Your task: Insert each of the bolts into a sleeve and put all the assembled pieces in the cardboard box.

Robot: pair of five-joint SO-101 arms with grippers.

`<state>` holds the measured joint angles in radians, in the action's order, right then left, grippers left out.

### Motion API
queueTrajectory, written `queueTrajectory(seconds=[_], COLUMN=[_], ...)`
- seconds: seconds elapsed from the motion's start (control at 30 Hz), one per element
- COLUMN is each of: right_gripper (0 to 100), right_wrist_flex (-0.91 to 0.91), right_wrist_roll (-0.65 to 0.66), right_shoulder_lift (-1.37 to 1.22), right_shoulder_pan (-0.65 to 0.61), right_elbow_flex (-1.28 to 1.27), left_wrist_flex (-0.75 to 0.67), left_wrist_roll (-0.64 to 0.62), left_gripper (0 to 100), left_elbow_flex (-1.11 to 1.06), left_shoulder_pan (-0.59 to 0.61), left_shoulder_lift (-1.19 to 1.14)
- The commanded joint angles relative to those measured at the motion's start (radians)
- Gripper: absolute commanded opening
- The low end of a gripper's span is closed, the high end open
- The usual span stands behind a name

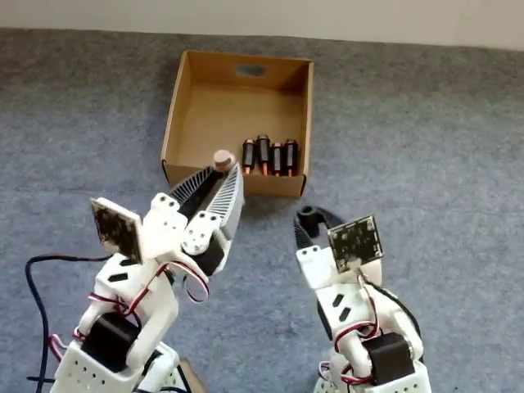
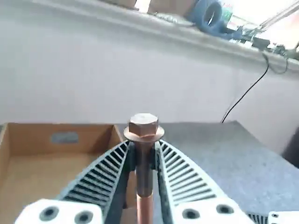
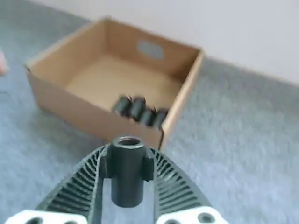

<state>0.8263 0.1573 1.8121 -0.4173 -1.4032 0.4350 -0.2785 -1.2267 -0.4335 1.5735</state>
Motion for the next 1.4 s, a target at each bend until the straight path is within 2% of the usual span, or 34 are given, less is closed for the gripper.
queueTrajectory(seconds=[0.0, 0.1, 0.47, 0.6, 0.87, 1.37], right_gripper=[1.0, 1.0, 0.7, 0.7, 0.7, 0.7], right_wrist_flex=[-0.133, -0.202, -0.280, -0.280, -0.280, -0.277], right_wrist_roll=[0.012, 0.012, 0.002, -0.084, -0.091, -0.089], right_shoulder_lift=[0.005, 0.005, 0.010, 0.010, 0.010, 0.010], right_shoulder_pan=[-0.079, -0.114, -0.119, -0.117, -0.117, -0.116], right_elbow_flex=[0.054, 0.045, -0.048, -0.048, -0.050, -0.053], left_wrist_flex=[-0.133, -0.193, -0.199, -0.196, -0.193, 0.051], left_wrist_roll=[0.002, 0.002, 0.002, 0.002, 0.002, 0.002], left_gripper=[1, 1, 1, 1, 1, 1], left_elbow_flex=[0.024, 0.071, 0.252, 0.268, 0.263, 0.266], left_shoulder_pan=[-0.059, -0.101, -0.128, -0.150, -0.163, -0.157], left_shoulder_lift=[-0.054, -0.133, -0.424, -0.463, -0.472, -0.470])
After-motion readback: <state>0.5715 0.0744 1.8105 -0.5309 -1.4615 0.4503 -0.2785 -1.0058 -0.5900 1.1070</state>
